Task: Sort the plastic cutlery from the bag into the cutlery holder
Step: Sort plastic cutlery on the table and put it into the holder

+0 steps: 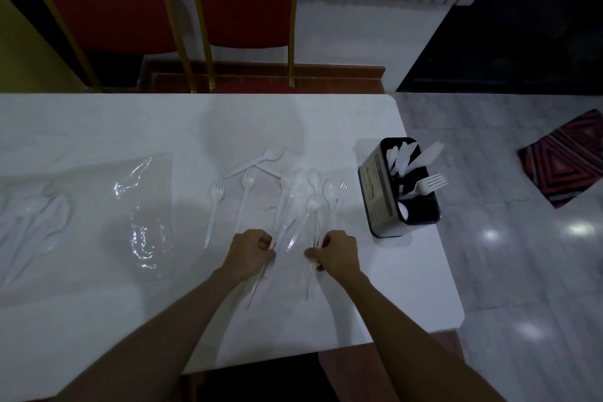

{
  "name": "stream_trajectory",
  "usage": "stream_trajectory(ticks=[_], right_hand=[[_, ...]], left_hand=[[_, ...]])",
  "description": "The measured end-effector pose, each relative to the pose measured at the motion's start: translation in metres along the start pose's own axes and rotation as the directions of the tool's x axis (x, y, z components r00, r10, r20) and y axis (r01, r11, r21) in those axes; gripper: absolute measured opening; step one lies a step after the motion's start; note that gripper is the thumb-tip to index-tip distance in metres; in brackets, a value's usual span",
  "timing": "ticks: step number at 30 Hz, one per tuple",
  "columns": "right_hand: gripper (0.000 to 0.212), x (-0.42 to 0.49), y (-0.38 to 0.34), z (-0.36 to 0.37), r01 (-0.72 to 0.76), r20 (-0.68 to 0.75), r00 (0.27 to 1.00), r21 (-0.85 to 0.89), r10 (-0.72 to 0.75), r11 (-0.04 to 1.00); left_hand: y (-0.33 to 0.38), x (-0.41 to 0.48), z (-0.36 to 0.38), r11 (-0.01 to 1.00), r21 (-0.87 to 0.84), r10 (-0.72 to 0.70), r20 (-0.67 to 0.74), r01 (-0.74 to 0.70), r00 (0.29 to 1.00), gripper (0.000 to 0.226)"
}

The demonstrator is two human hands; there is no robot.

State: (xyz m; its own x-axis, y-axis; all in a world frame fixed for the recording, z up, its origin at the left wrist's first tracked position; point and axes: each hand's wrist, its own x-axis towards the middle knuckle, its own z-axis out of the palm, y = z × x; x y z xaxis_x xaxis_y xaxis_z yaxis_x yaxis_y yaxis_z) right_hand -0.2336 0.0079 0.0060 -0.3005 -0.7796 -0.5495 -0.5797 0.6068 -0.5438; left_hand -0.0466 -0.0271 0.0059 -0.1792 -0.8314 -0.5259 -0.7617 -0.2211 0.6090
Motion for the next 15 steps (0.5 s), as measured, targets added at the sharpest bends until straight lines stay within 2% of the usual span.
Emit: stream_trajectory(ticks=[1,4,5,7,10,13,15], right_hand=[[0.027,-0.002,-0.002,0.004,-0.021,0.017,1.000,-0.006,0.021,1.000],[0.027,-0.001,-0.003,0.013,-0.045,0.005,0.999,-0.029,0.045,0.999],[0.027,-0.002,-0.004,0.014,-0.050,0.006,0.999,-0.027,0.050,0.998],[0.033,-0.004,-0.005,0.013,-0.041,0.023,0.999,-0.047,0.042,0.998],[0.040,-0.011,-0.006,0.003,-0.029,0.050,0.998,0.001,0.029,1.000],[0.022,-0.021,-0.011,-0.016,0.011,0.041,0.999,0.059,-0.013,0.998],[0.017,-0.021,-0.021,-0.032,0.053,0.044,0.997,0.087,-0.057,0.995]], left_hand=[[-0.001,-0.001,-0.003,1.000,-0.002,0.006,0.005,-0.006,1.000,0.009],[-0.008,-0.001,-0.006,0.997,-0.067,-0.031,0.034,0.034,0.999,0.030],[-0.012,-0.002,-0.008,0.993,-0.102,-0.048,0.053,0.054,0.997,0.028],[-0.017,-0.004,-0.012,0.982,-0.173,-0.063,0.102,0.080,0.993,0.008],[-0.016,-0.006,-0.022,0.967,-0.243,-0.058,0.107,0.083,0.993,0.013],[-0.002,-0.010,-0.037,0.952,-0.302,-0.023,0.077,0.045,0.997,0.016],[0.011,-0.006,-0.050,0.960,-0.279,0.020,0.050,-0.005,0.999,0.020]])
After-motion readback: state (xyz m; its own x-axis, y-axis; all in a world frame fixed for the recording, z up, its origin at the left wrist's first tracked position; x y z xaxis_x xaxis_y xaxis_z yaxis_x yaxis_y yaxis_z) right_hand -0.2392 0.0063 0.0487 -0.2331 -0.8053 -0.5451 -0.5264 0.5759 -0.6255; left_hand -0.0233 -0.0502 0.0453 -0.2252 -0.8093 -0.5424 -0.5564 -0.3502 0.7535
